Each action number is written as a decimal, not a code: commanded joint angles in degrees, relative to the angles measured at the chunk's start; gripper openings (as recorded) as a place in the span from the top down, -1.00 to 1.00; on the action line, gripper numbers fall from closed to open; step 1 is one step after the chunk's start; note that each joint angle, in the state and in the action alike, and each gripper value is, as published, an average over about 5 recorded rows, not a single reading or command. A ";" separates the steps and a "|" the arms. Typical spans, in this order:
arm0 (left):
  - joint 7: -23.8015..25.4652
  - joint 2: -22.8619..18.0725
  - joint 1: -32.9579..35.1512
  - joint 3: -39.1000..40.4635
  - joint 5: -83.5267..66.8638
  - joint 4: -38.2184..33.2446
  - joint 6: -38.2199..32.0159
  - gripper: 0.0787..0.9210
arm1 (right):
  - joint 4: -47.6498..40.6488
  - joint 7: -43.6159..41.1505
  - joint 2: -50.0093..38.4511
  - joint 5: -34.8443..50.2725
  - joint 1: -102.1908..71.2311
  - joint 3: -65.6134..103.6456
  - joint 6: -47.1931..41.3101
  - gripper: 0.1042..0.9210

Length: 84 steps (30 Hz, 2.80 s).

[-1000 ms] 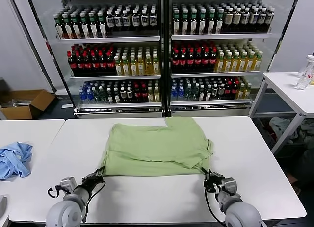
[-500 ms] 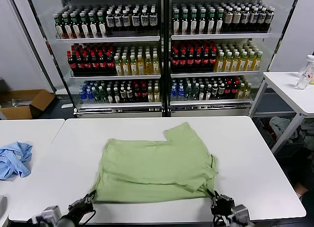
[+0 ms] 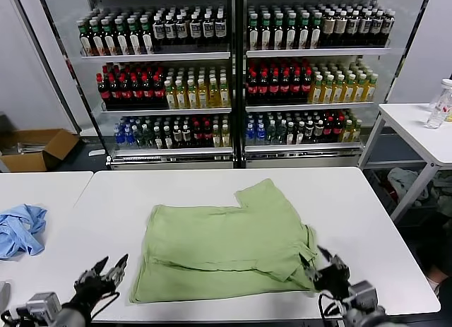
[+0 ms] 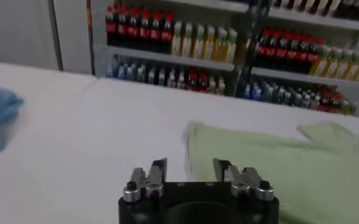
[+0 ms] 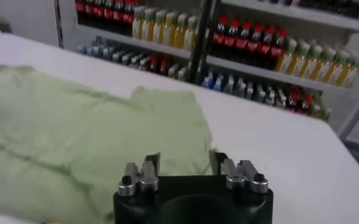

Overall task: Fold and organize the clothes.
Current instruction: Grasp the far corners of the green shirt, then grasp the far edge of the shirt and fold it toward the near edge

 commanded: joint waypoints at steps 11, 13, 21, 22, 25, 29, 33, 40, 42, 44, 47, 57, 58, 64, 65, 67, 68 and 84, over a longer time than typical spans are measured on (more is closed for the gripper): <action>-3.92 2.37 -43.44 27.84 5.72 37.56 -2.55 -0.76 | -45.76 -2.18 11.83 4.70 52.45 -28.48 -2.15 -0.76; -3.87 2.57 -44.58 29.53 5.95 38.78 -2.48 -0.76 | -49.17 -2.20 13.95 5.66 54.54 -29.22 -2.27 -0.76; -3.75 2.03 -48.47 33.93 7.49 44.67 -3.19 -0.77 | -63.53 -3.14 21.27 4.63 59.59 -31.97 -0.12 -0.76; -3.82 1.97 -49.19 34.21 7.56 45.67 -3.24 -0.77 | -64.92 -3.35 21.85 4.58 60.15 -32.40 -0.06 -0.76; -4.29 1.85 -50.79 34.50 7.57 47.92 -3.26 -0.77 | -67.95 -3.97 23.33 4.41 61.47 -33.62 0.10 -0.76; -4.97 1.96 -51.09 34.68 7.13 49.37 -3.11 -0.77 | -70.61 -4.76 24.88 4.06 62.45 -34.21 0.15 -0.76; -5.47 2.21 -50.61 34.36 4.46 49.05 -2.69 -0.77 | -72.74 -5.46 25.98 4.12 62.84 -34.10 -0.43 -0.76; -5.44 3.52 -48.61 34.38 2.50 47.11 -1.41 -0.45 | -73.71 -6.15 26.56 5.66 62.86 -33.99 -1.49 -0.60; -5.12 3.77 -47.86 34.20 1.47 46.56 -0.70 -0.33 | -72.52 -6.16 26.10 6.34 62.56 -34.21 -1.91 -0.46; -4.66 3.83 -47.17 33.85 0.48 46.09 0.05 -0.18 | -71.59 -6.10 25.61 6.77 62.22 -34.43 -2.16 -0.33; -3.98 4.05 -46.23 33.47 0.07 45.33 0.71 0.02 | -70.47 -6.04 24.83 6.04 61.62 -34.54 -2.05 -0.12; -2.74 6.80 -42.45 30.06 0.39 37.75 -4.28 0.70 | -57.38 -5.97 20.59 4.63 59.02 -31.59 -0.26 0.61; -2.73 7.17 -41.82 29.44 0.72 36.48 -4.86 0.78 | -55.62 -5.90 20.15 4.62 58.78 -30.86 -0.34 0.67; -2.64 8.64 -38.33 25.56 -0.46 29.74 -5.63 0.98 | -48.09 -5.44 17.50 5.16 57.08 -27.04 -0.71 0.99; -2.60 8.85 -37.69 24.92 -1.06 28.56 -5.66 0.98 | -46.73 -5.31 17.03 5.40 56.28 -26.38 -0.83 0.99; -2.55 9.17 -36.23 23.64 -2.23 26.16 -5.61 0.98 | -43.71 -5.02 16.18 5.78 54.29 -24.96 -1.19 0.99; -2.55 9.28 -35.36 22.99 -2.69 24.96 -5.54 0.98 | -42.26 -4.85 15.78 5.88 53.08 -24.27 -1.41 0.99; -1.44 8.37 -16.98 16.82 0.80 9.78 -4.46 0.98 | -16.05 -2.71 6.79 5.44 25.94 -8.86 -4.18 0.99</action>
